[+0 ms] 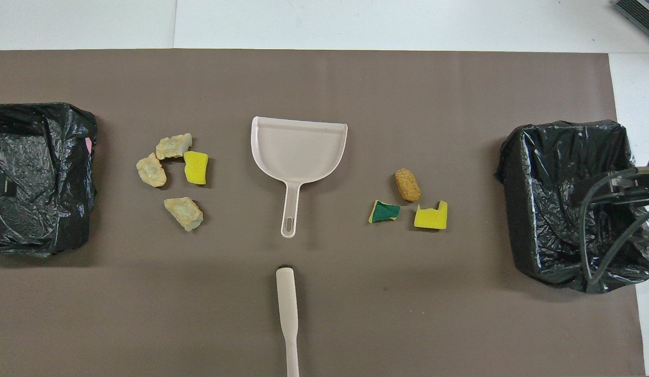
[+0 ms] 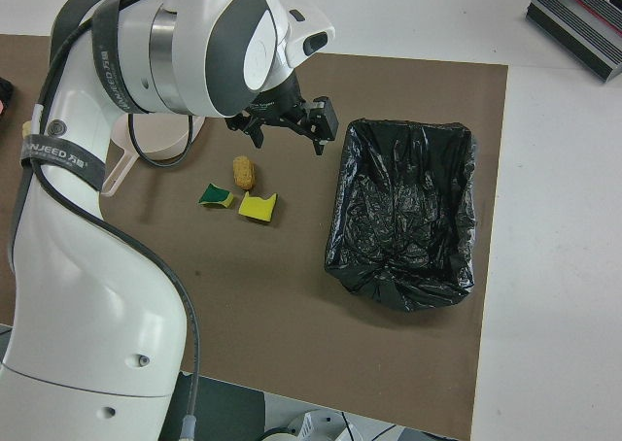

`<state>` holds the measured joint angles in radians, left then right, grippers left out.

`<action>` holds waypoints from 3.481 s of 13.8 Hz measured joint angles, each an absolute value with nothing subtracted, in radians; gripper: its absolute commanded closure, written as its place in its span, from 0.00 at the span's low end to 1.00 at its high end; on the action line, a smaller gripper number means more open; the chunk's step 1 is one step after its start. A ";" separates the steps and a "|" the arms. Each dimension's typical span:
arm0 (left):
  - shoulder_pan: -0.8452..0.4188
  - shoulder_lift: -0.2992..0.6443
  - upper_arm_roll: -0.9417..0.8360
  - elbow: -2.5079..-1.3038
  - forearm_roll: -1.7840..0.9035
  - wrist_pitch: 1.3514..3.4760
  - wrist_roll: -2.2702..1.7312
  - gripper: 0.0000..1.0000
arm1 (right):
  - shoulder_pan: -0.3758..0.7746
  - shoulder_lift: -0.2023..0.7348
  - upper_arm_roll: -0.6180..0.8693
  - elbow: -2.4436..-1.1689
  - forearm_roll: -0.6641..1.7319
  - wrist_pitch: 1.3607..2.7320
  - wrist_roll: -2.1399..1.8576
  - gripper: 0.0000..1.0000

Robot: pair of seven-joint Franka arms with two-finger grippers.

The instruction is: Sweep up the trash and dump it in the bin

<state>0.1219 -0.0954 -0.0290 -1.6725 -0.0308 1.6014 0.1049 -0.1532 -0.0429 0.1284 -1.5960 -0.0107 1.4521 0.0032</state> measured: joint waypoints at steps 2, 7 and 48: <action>0.122 -0.095 -0.029 -1.672 -0.031 1.601 0.105 0.00 | -0.153 -0.043 0.128 -1.596 -0.011 1.452 0.003 0.00; 0.122 -0.095 -0.029 -1.672 -0.031 1.601 0.105 0.00 | -0.153 -0.043 0.128 -1.596 -0.011 1.452 0.003 0.00; -0.919 -0.201 -0.149 -2.545 -0.123 2.232 -0.954 0.51 | 0.195 0.211 0.137 -1.722 0.017 1.892 0.289 0.00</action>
<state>-0.9186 -0.2014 -0.1494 -2.5447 -0.1227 2.2322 -0.9542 0.1950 0.2110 0.1369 -1.7218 0.0171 1.8923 0.2889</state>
